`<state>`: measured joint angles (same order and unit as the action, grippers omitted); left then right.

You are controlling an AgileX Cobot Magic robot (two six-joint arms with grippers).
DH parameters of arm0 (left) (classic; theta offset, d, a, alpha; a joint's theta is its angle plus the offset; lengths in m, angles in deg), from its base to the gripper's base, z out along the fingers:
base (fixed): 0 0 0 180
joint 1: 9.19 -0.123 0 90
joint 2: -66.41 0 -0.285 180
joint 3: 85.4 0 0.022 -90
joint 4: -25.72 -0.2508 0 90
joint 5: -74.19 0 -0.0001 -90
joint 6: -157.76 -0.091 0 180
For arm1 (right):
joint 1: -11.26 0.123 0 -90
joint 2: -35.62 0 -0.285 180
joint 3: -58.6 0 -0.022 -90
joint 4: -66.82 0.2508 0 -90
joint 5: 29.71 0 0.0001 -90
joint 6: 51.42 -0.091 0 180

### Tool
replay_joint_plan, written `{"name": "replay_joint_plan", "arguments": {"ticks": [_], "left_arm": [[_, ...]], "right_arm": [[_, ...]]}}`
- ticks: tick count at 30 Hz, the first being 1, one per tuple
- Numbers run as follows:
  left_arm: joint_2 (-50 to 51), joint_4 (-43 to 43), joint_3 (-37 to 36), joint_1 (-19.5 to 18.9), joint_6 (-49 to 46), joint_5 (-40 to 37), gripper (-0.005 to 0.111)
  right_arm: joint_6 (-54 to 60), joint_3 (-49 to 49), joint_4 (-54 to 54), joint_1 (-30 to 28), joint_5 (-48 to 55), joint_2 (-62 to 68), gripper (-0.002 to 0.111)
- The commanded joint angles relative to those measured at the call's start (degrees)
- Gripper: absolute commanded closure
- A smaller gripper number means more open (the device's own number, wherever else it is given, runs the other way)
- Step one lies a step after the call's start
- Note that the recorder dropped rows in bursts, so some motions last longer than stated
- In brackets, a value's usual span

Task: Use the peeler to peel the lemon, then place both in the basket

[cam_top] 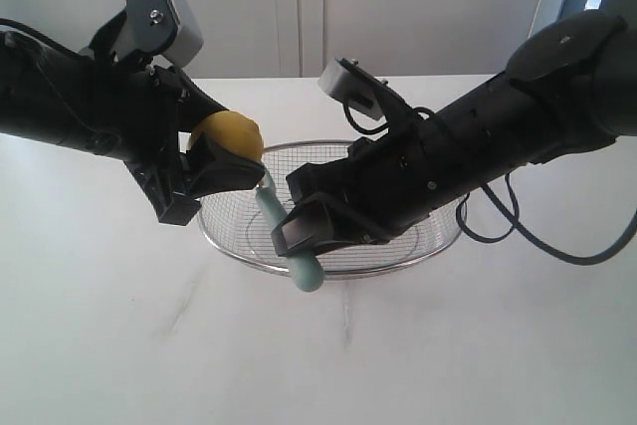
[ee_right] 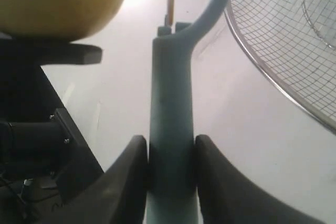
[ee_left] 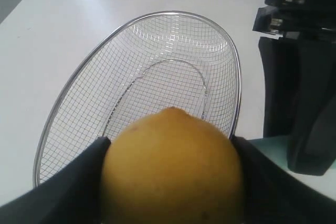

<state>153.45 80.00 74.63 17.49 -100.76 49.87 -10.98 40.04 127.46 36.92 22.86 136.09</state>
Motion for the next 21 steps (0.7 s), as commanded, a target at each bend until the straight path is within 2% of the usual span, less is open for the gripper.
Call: {"name": "replay_joint_plan", "arguments": {"ticks": [1, 12, 21], "left_arm": [[-0.2, 1.4, 0.1, 0.3, 0.3, -0.8, 0.107], [-0.2, 1.4, 0.1, 0.3, 0.3, -0.9, 0.107], [-0.2, 1.4, 0.1, 0.3, 0.3, -0.9, 0.107]], "right_arm": [[0.9, 0.2, 0.3, -0.3, 0.2, -1.3, 0.108], [0.9, 0.2, 0.3, -3.4, -0.1, -4.8, 0.108], [0.9, 0.2, 0.3, -3.4, -0.1, -9.2, 0.108]]}}
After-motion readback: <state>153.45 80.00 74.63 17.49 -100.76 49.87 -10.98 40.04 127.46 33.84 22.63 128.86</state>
